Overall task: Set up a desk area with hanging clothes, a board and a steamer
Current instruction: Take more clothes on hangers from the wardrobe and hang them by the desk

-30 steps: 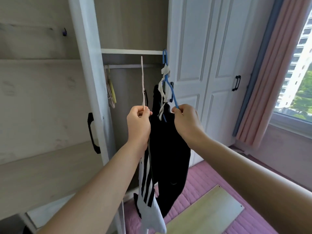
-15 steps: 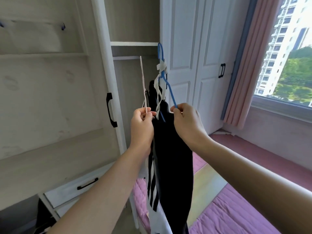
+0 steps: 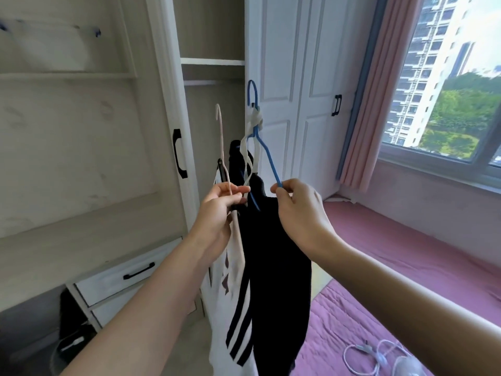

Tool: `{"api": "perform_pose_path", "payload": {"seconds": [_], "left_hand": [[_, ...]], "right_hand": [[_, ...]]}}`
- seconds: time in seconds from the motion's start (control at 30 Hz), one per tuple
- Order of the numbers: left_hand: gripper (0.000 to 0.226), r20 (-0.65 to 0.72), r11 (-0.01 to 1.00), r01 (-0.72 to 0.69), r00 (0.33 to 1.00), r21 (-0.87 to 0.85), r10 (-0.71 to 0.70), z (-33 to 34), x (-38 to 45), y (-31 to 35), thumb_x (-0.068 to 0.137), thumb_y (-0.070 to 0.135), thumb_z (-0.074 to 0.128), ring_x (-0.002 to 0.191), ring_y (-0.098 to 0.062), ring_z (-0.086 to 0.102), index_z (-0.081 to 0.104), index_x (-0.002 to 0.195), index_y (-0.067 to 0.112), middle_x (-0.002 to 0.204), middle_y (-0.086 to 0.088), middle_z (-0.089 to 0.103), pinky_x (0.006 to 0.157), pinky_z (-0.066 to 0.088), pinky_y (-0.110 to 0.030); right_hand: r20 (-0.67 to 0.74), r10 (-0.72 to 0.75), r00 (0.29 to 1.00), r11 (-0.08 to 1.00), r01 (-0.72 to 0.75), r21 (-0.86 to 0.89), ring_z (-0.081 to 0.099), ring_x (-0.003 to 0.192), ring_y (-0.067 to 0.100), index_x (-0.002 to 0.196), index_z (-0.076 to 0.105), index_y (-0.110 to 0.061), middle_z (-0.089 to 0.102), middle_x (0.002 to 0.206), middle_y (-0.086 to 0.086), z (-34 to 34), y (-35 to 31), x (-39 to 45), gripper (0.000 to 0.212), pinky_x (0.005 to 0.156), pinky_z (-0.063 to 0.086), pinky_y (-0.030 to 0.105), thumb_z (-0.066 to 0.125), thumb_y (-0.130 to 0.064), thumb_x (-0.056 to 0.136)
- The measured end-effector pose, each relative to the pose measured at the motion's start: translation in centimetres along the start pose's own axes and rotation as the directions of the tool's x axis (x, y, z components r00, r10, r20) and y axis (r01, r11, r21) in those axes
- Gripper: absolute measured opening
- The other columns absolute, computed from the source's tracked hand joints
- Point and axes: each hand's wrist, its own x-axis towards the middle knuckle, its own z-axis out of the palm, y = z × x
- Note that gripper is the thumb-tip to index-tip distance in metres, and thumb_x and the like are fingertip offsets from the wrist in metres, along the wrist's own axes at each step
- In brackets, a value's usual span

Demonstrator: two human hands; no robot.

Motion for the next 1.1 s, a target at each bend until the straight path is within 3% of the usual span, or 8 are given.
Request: {"api": "perform_pose_path", "payload": {"seconds": [0.1, 0.4, 0.47, 0.6, 0.73, 0.83, 0.97, 1.1], "left_hand": [[0.012, 0.035, 1.0, -0.001, 0.999, 0.005, 0.001, -0.1, -1.0, -0.3, 0.094, 0.006, 0.051, 0.111, -0.03, 0.063, 0.056, 0.088, 0.015, 0.109, -0.004, 0.072, 0.098, 0.048, -0.047], [0.018, -0.013, 1.0, -0.015, 1.0, -0.017, 0.015, 1.9, -5.7, -1.4, 0.093, 0.014, 0.059, 0.108, -0.02, 0.066, 0.048, 0.078, 0.018, 0.111, -0.001, 0.072, 0.09, 0.05, -0.037], [0.008, -0.051, 0.999, -0.035, 0.998, -0.008, 0.035, 2.4, -7.0, -1.8, 0.089, 0.018, 0.064, 0.11, -0.02, 0.065, 0.056, 0.086, 0.017, 0.111, -0.002, 0.072, 0.091, 0.05, -0.037], [0.033, -0.055, 0.998, -0.044, 0.998, -0.034, 0.042, 3.4, -10.0, -2.2, 0.09, 0.02, 0.062, 0.115, -0.015, 0.062, 0.056, 0.122, 0.022, 0.116, 0.0, 0.07, 0.093, 0.047, -0.034], [0.034, -0.114, 0.993, -0.099, 0.989, -0.066, 0.091, 4.4, -13.3, -2.6, 0.093, 0.017, 0.059, 0.118, -0.016, 0.06, 0.052, 0.125, 0.024, 0.117, -0.001, 0.07, 0.097, 0.046, -0.036], [0.031, -0.205, 0.985, -0.174, 0.964, -0.007, 0.169, 4.7, -16.2, -2.4, 0.094, 0.019, 0.057, 0.115, -0.014, 0.061, 0.05, 0.124, 0.025, 0.116, 0.002, 0.07, 0.099, 0.043, -0.037], [0.023, -0.293, 0.965, -0.261, 0.921, 0.03, 0.258, 4.2, -20.2, -1.3, 0.097, 0.019, 0.052, 0.115, -0.012, 0.061, 0.048, 0.12, 0.023, 0.116, 0.004, 0.07, 0.107, 0.039, -0.043], [0.031, -0.378, 0.939, -0.324, 0.86, 0.118, 0.344, 3.4, -23.3, 0.6, 0.088, 0.03, 0.066, 0.112, -0.013, 0.063, 0.051, 0.114, 0.024, 0.116, 0.003, 0.07, 0.109, 0.035, -0.05]], "right_hand": [[0.024, -0.002, 1.0, 1.0, 0.002, -0.017, 0.051, 0.054, 0.012, 0.095, 0.061, -0.022, 0.059, 0.085, -0.007, -0.8, 0.2, -1.2, 0.018, 0.047, 0.042, 0.028, 0.043, -0.023, 0.099], [0.184, -0.009, 0.983, 0.999, 0.015, -0.031, 0.055, 0.062, 0.014, 0.103, 0.062, -0.021, 0.06, 0.09, -0.008, -3.6, 1.3, -5.0, 0.02, 0.053, 0.043, 0.027, 0.044, -0.027, 0.099], [0.216, -0.033, 0.976, 0.999, 0.04, -0.028, 0.054, 0.063, 0.014, 0.102, 0.062, -0.021, 0.059, 0.09, -0.009, -4.6, 1.6, -5.9, 0.019, 0.053, 0.04, 0.026, 0.044, -0.027, 0.099], [0.263, -0.137, 0.955, 0.987, 0.155, -0.048, 0.045, 0.056, 0.009, 0.099, 0.063, -0.015, 0.062, 0.085, 0.0, -6.3, 2.0, -7.7, 0.02, 0.05, 0.032, 0.025, 0.044, -0.024, 0.099], [0.327, -0.262, 0.908, 0.951, 0.3, -0.072, 0.055, 0.077, 0.014, 0.1, 0.064, -0.011, 0.061, 0.09, 0.0, -7.7, 1.9, -9.9, 0.022, 0.065, 0.044, 0.029, 0.044, -0.021, 0.099], [0.378, -0.321, 0.868, 0.932, 0.36, -0.035, 0.053, 0.076, 0.011, 0.097, 0.064, -0.012, 0.058, 0.085, -0.004, -8.3, 1.5, -11.4, 0.022, 0.065, 0.043, 0.023, 0.044, -0.021, 0.099], [0.436, -0.351, 0.829, 0.929, 0.365, 0.053, 0.053, 0.07, 0.018, 0.095, 0.063, -0.01, 0.057, 0.081, 0.001, -7.7, 0.4, -13.2, 0.022, 0.061, 0.044, 0.031, 0.045, -0.021, 0.099], [0.457, -0.411, 0.789, 0.905, 0.412, 0.104, 0.057, 0.077, 0.023, 0.096, 0.063, -0.008, 0.061, 0.085, 0.005, -6.3, -1.3, -14.7, 0.022, 0.07, 0.05, 0.04, 0.045, -0.019, 0.099]]}}
